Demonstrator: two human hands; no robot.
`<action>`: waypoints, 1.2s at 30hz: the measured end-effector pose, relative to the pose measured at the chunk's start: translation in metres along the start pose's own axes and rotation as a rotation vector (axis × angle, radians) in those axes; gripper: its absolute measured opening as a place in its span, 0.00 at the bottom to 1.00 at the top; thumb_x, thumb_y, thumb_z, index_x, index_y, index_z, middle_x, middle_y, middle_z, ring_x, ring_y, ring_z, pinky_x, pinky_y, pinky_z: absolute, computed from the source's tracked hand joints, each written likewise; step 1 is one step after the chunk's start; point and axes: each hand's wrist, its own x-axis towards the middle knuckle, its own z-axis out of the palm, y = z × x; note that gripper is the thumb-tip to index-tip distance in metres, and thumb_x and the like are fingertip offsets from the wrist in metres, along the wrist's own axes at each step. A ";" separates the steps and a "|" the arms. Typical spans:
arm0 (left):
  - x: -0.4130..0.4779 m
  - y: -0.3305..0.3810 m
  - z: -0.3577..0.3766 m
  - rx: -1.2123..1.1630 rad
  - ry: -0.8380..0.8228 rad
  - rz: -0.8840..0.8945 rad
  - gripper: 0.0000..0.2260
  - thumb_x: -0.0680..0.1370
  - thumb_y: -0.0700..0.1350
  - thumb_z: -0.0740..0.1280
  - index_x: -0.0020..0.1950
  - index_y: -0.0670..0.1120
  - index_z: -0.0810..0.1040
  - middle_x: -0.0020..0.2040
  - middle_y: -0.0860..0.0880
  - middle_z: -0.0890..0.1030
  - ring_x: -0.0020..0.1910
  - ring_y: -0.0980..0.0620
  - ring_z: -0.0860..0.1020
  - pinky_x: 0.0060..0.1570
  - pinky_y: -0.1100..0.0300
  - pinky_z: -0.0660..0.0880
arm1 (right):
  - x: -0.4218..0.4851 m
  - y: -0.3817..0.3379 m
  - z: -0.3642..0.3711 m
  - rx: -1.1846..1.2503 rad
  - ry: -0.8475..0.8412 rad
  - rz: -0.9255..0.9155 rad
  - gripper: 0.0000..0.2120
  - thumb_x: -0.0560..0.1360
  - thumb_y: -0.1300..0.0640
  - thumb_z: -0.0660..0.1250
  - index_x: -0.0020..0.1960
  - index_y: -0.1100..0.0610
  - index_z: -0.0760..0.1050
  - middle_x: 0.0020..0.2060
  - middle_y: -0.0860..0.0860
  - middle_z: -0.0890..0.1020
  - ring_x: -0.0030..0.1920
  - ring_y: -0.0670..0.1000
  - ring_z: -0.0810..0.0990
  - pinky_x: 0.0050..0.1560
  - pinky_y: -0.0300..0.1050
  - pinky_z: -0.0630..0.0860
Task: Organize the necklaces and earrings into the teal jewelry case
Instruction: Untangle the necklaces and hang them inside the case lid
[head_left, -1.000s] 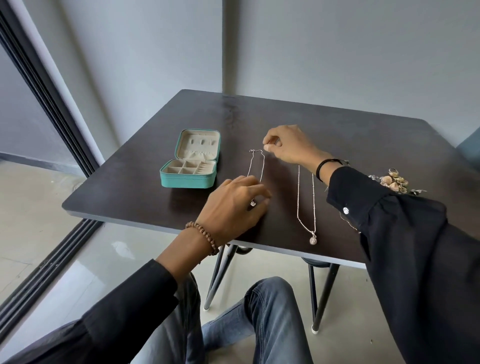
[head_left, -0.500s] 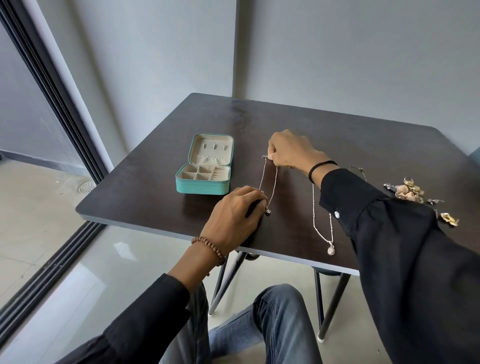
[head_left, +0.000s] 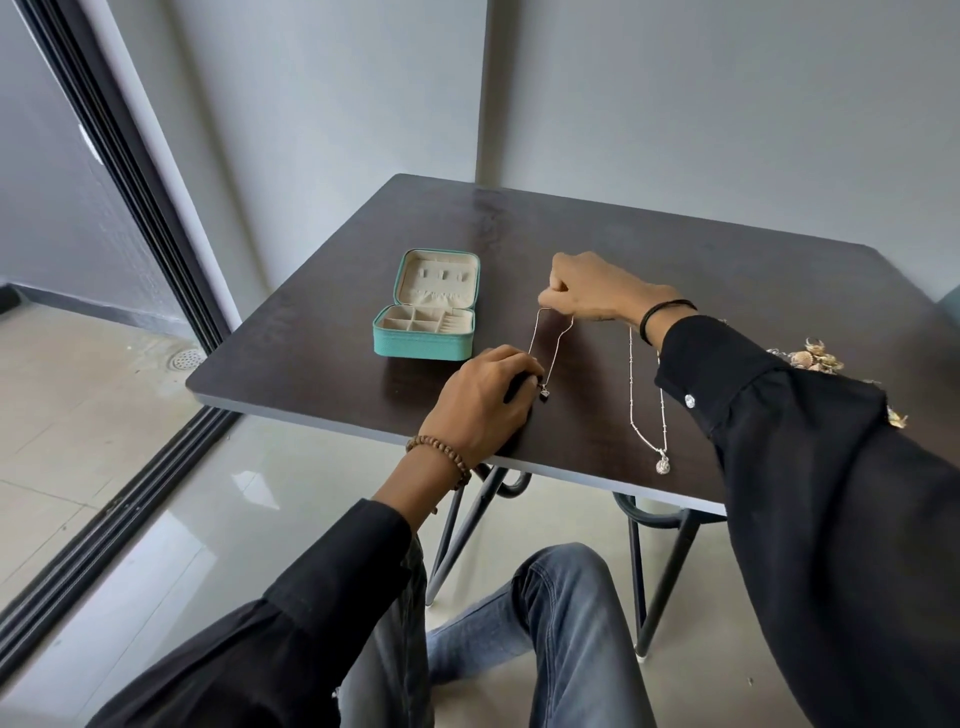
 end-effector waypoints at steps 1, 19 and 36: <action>0.000 0.001 0.000 0.000 0.001 -0.001 0.07 0.79 0.42 0.66 0.52 0.44 0.84 0.52 0.50 0.83 0.51 0.49 0.80 0.50 0.49 0.78 | -0.002 0.000 0.000 0.081 0.056 0.023 0.09 0.75 0.55 0.64 0.40 0.59 0.69 0.34 0.53 0.75 0.37 0.59 0.74 0.33 0.46 0.65; 0.039 0.053 -0.043 -0.219 0.174 -0.133 0.16 0.80 0.39 0.66 0.67 0.43 0.73 0.64 0.47 0.78 0.62 0.52 0.77 0.64 0.58 0.74 | -0.062 -0.025 -0.062 1.168 0.044 -0.119 0.04 0.80 0.63 0.64 0.50 0.62 0.78 0.37 0.54 0.79 0.37 0.51 0.79 0.45 0.46 0.80; 0.064 0.053 -0.081 -0.510 0.128 -0.186 0.10 0.72 0.57 0.72 0.42 0.51 0.83 0.41 0.50 0.86 0.49 0.43 0.84 0.59 0.42 0.77 | -0.096 -0.033 -0.087 0.749 0.032 -0.221 0.19 0.76 0.41 0.71 0.51 0.58 0.86 0.36 0.51 0.75 0.36 0.48 0.67 0.36 0.39 0.64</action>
